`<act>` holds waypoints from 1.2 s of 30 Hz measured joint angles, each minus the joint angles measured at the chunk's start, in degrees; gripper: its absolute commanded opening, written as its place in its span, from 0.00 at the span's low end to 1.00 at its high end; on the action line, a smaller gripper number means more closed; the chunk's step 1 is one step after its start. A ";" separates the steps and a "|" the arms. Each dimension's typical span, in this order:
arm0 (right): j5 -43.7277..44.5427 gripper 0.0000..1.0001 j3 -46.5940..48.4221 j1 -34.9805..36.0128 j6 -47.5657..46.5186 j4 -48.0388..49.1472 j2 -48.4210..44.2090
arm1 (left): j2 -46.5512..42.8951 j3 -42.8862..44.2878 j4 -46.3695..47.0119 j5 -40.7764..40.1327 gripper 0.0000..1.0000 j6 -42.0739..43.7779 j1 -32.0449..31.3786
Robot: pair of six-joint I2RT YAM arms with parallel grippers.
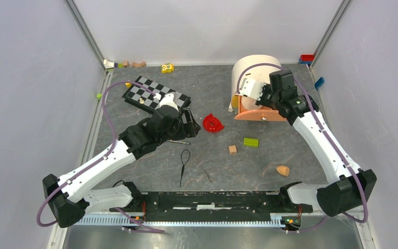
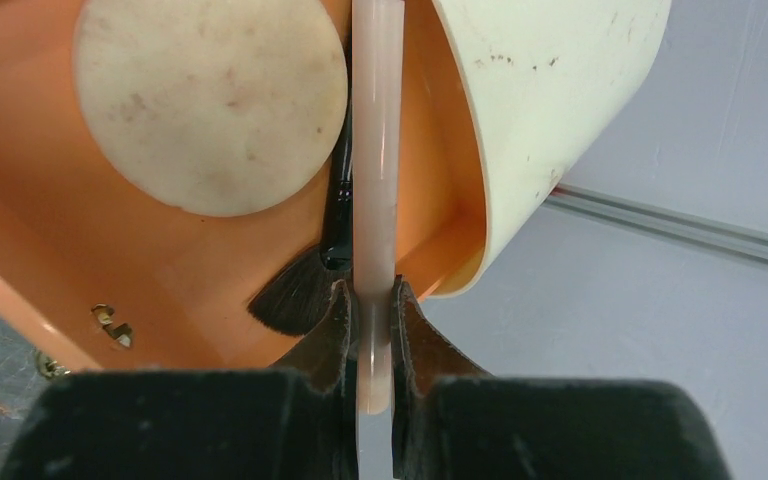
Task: Organize the makeup
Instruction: Place the makeup tool in the drawer.
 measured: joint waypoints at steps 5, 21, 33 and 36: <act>0.07 0.07 -0.39 -0.76 0.37 1.31 0.68 | 0.63 0.00 0.42 1.05 0.85 -0.20 0.00; 0.48 0.14 -0.61 -1.25 2.86 3.91 5.95 | 0.68 0.00 0.35 1.44 0.85 -0.20 0.04; 1.03 0.38 -0.61 -1.40 5.27 5.90 6.03 | 1.11 0.00 0.15 1.44 0.84 -0.20 0.04; 1.11 0.38 -0.61 -1.44 5.60 6.27 5.92 | 1.25 0.00 -0.09 1.44 0.84 -0.20 0.04</act>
